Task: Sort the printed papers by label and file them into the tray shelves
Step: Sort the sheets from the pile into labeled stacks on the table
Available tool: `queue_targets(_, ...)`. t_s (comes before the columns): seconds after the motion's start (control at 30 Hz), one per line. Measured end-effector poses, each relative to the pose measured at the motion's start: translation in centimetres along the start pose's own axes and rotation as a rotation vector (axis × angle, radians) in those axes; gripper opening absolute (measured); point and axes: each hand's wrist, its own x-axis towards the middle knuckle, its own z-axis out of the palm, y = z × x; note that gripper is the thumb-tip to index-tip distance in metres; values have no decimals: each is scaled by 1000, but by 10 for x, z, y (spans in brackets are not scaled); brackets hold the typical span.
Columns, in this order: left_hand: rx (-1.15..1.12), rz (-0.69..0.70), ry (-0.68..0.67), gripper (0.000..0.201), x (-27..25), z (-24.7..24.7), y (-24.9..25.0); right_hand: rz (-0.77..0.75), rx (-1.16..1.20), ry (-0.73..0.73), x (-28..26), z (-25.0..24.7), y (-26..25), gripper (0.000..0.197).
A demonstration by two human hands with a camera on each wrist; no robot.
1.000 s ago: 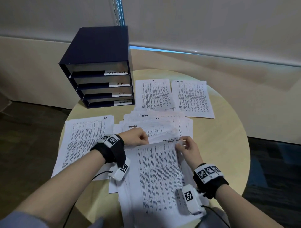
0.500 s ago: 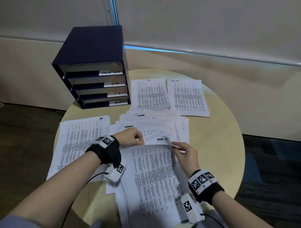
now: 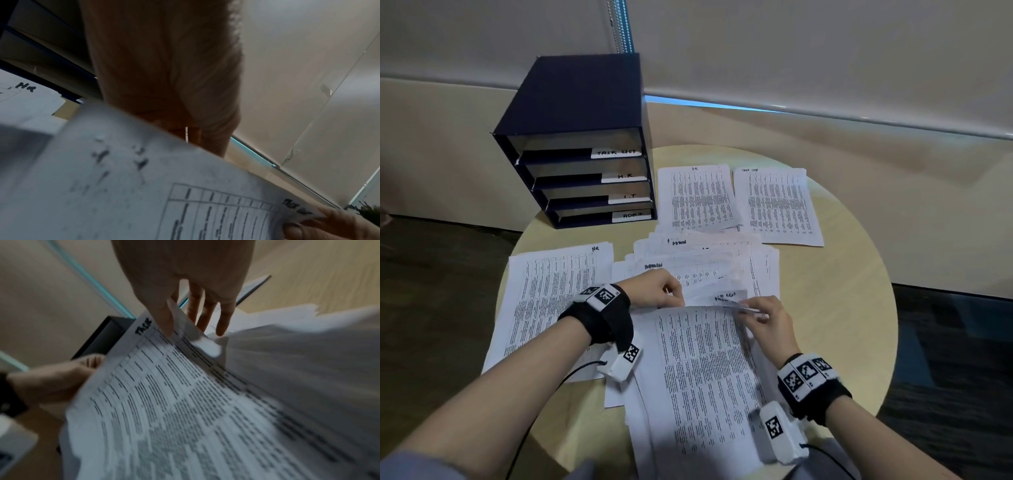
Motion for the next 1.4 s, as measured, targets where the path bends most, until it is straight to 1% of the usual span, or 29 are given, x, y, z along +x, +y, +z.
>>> queue_targets(0.03, 19, 3, 8, 21, 0, 0, 0, 26, -2, -7, 2, 0, 0, 26)
queue_targets(0.1, 11, -13, 25, 36, -1, 0, 1, -3, -41, -37, 3, -4, -2, 30)
queue_targets(0.17, -9, -62, 42, 41, -2, 0, 0, -52, -44, -151, 0, -11, -6, 30)
queue_targets(0.23, -18, -69, 14, 41, -3, -1, -3, -48, 9, -310, -4, -22, -12, 22)
queue_targets(0.27, -19, -71, -4, 37, -4, -1, -4, -37, 31, -374, -5, -28, -15, 16)
queue_targets(0.3, -14, -72, -14, 28, -4, -1, -5, -25, 50, -425, -7, -35, -17, 13)
queue_targets(0.37, 21, -70, 0, 11, -4, -1, -5, -20, 67, -473, -8, -44, -15, 12)
queue_targets(0.43, 66, -41, 35, 7, -3, -2, -5, -48, 37, -431, -6, -48, -10, 15)
queue_targets(0.5, 62, -11, 63, 6, -3, -2, -5, -50, 54, -342, -1, -48, -4, 18)
queue_targets(0.57, 57, 4, 98, 6, -3, -3, -4, -43, 65, -259, 4, -45, -1, 26)
queue_targets(0.63, 98, 20, 130, 6, -3, -3, -3, -57, 46, -187, 9, -41, -2, 29)
queue_targets(0.7, 118, 44, 168, 4, -3, -3, -4, -74, 10, -130, 12, -35, -4, 21)
queue_targets(0.77, 77, 67, 197, 11, -5, -1, -5, -85, -21, -94, 13, -30, -6, 9)
queue_targets(0.83, 51, 103, 200, 17, -8, 0, -4, -79, -18, -60, 13, -26, -6, 13)
queue_targets(0.87, 73, 112, 187, 19, -8, 1, -3, -74, -10, -48, 13, -25, -7, 16)
queue_targets(0.93, 120, 110, 149, 18, -7, 3, -3, -82, 8, -62, 11, -26, -4, 22)
queue_targets(0.97, 106, 92, 134, 15, -6, 4, -3, -81, 17, -91, 9, -27, -2, 26)
queue_targets(1.0, 74, 68, 117, 17, -5, 5, -4, -73, 24, -128, 7, -28, -1, 30)
queue_targets(1.07, 35, 29, 99, 35, -4, 7, -5, -68, 30, -189, 1, -30, 1, 34)
queue_targets(1.1, 34, 21, 95, 35, -4, 7, -5, -68, 33, -210, 0, -32, 1, 34)
queue_targets(1.17, 39, 15, 88, 24, -3, 7, -5, -58, 56, -249, -3, -38, 2, 33)
queue_targets(1.27, 39, 16, 109, 12, 0, 5, -7, -28, 108, -298, -3, -45, 3, 21)
queue_targets(1.33, 39, 28, 111, 11, -1, 3, -8, -14, 126, -278, -3, -46, 1, 17)
queue_targets(1.4, -4, 36, 97, 13, -2, 2, -7, -8, 150, -210, 0, -43, -2, 13)
